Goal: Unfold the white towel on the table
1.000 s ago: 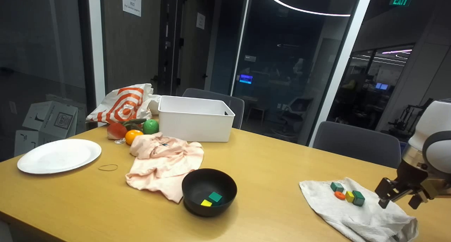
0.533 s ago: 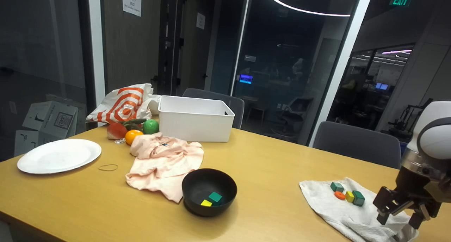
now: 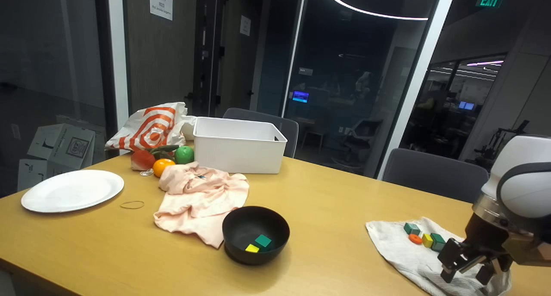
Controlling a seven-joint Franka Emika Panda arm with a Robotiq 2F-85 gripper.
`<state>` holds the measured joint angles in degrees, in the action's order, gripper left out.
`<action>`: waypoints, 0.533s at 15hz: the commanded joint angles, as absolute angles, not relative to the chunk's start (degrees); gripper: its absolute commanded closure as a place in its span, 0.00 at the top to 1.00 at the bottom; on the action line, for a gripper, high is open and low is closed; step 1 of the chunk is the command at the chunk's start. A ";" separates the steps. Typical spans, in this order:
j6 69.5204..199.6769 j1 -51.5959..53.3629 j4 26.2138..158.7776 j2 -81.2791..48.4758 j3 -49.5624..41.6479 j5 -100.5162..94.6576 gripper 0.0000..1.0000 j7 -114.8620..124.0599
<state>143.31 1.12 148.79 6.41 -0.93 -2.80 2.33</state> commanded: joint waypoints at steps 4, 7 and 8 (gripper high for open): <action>152.08 0.94 150.17 3.20 -0.59 -1.04 0.99 -0.61; 154.71 1.06 150.74 2.84 -0.50 -0.06 0.68 -2.07; 155.50 1.05 150.89 2.73 -0.46 0.16 0.59 -2.30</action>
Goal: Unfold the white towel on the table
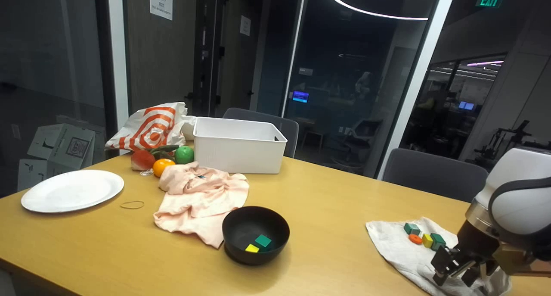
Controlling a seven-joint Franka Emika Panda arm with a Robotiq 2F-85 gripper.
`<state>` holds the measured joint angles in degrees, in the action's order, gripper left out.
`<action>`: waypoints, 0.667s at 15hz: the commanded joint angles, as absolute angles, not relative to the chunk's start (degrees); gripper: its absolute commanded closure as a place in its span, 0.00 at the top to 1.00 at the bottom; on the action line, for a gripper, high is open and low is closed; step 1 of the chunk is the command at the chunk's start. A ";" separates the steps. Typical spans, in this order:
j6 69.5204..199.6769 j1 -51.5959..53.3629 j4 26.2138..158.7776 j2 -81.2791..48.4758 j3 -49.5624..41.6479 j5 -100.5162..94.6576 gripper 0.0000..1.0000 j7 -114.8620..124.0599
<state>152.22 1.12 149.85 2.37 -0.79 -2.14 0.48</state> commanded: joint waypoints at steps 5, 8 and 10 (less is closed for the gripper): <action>157.15 0.83 151.34 3.13 -0.57 0.65 0.21 -3.21; 157.18 0.36 151.16 3.62 -0.84 -0.54 0.06 -2.54; 156.53 -0.29 150.88 4.92 -1.24 -1.34 0.03 -1.90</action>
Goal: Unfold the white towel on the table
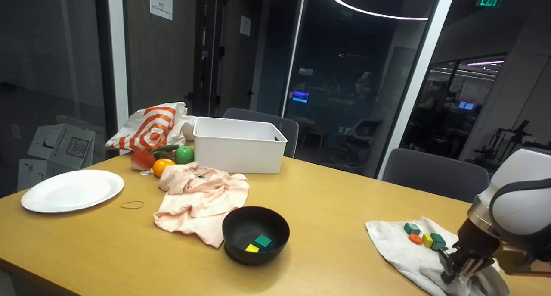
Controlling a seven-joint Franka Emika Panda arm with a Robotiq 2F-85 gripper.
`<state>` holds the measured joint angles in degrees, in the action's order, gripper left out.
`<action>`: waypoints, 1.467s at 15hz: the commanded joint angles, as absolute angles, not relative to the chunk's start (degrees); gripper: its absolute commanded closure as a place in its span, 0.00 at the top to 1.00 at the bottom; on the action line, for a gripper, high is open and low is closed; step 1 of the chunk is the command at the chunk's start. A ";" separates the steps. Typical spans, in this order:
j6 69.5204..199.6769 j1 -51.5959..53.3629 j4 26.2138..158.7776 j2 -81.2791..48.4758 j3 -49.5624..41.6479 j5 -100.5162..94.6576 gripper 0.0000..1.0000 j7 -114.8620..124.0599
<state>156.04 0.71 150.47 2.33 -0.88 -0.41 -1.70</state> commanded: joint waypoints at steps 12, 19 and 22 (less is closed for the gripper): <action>116.83 -0.38 140.79 11.83 -9.93 22.83 0.02 -23.78; 99.19 -1.16 136.25 1.45 -10.08 30.17 0.02 -32.78; 92.62 -2.12 134.21 -4.06 -8.59 32.29 0.03 -35.40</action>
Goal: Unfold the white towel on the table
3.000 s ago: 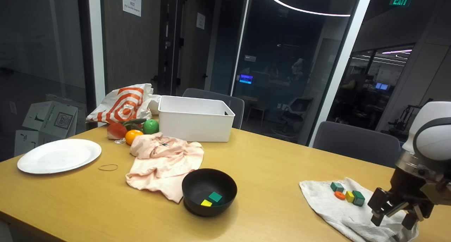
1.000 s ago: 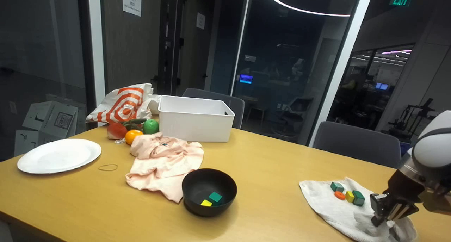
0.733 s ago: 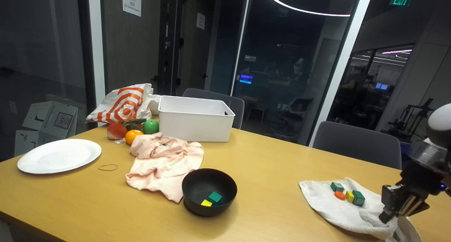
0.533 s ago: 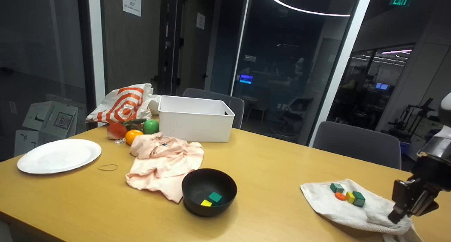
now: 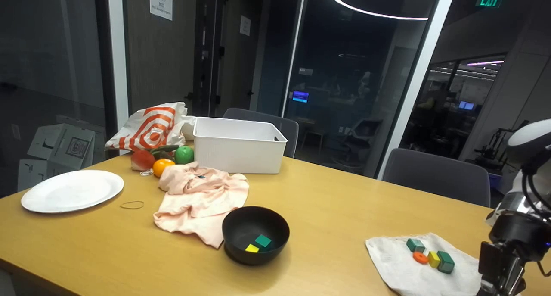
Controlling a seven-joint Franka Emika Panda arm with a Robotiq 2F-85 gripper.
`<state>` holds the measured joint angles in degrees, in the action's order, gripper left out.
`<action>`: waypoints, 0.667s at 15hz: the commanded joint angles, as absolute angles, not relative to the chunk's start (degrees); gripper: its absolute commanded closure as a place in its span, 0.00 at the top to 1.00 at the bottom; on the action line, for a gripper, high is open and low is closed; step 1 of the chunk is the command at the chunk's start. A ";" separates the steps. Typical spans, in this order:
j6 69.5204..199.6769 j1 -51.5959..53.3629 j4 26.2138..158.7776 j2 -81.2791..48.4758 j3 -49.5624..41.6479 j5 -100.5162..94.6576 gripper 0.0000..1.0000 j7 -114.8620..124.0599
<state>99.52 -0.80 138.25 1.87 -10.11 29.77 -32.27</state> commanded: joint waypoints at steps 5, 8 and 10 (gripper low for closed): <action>81.01 -4.66 129.23 -10.31 -7.01 32.17 0.42 -32.79; 87.14 -5.06 129.39 -8.30 -6.75 30.17 0.65 -29.91; 92.64 -4.75 130.02 -6.47 -6.69 26.92 0.80 -27.52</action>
<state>87.57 -4.26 129.95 -9.33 -7.75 30.36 -31.27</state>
